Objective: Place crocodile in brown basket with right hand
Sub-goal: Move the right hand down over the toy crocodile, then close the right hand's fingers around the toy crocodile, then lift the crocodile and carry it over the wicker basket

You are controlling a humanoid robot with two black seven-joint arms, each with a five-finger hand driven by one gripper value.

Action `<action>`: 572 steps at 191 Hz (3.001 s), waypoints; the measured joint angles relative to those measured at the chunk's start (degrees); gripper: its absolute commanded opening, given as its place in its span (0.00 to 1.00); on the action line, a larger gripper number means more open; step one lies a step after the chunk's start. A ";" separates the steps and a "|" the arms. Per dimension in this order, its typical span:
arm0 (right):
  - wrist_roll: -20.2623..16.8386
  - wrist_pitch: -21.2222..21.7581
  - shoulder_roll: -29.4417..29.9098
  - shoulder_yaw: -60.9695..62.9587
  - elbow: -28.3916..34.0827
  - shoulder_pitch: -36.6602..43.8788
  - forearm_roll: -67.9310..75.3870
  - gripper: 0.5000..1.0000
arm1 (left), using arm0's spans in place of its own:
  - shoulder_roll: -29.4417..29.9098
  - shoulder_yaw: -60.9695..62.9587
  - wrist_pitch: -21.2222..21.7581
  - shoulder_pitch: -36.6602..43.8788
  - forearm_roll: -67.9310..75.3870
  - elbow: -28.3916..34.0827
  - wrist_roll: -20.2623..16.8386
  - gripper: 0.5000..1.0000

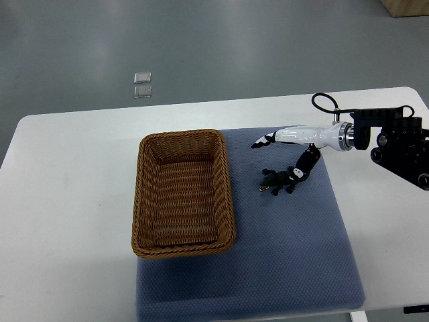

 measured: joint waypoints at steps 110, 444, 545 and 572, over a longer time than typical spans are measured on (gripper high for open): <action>0.17 -3.95 0.14 -4.96 1.65 1.02 -0.75 0.86 | 0.00 0.00 0.00 0.01 0.00 -0.02 0.00 1.00; 0.02 -7.95 0.19 -9.95 1.26 2.66 -0.95 0.02 | 0.00 0.00 0.01 0.00 0.01 -0.04 0.00 1.00; 1.38 -7.73 -0.88 -9.05 1.20 5.48 0.21 0.00 | 0.00 0.00 0.01 -0.01 0.01 -0.04 0.00 1.00; 1.76 -7.58 -0.97 -8.74 1.20 6.33 0.31 0.00 | 0.00 0.00 0.01 0.00 0.01 -0.03 0.00 1.00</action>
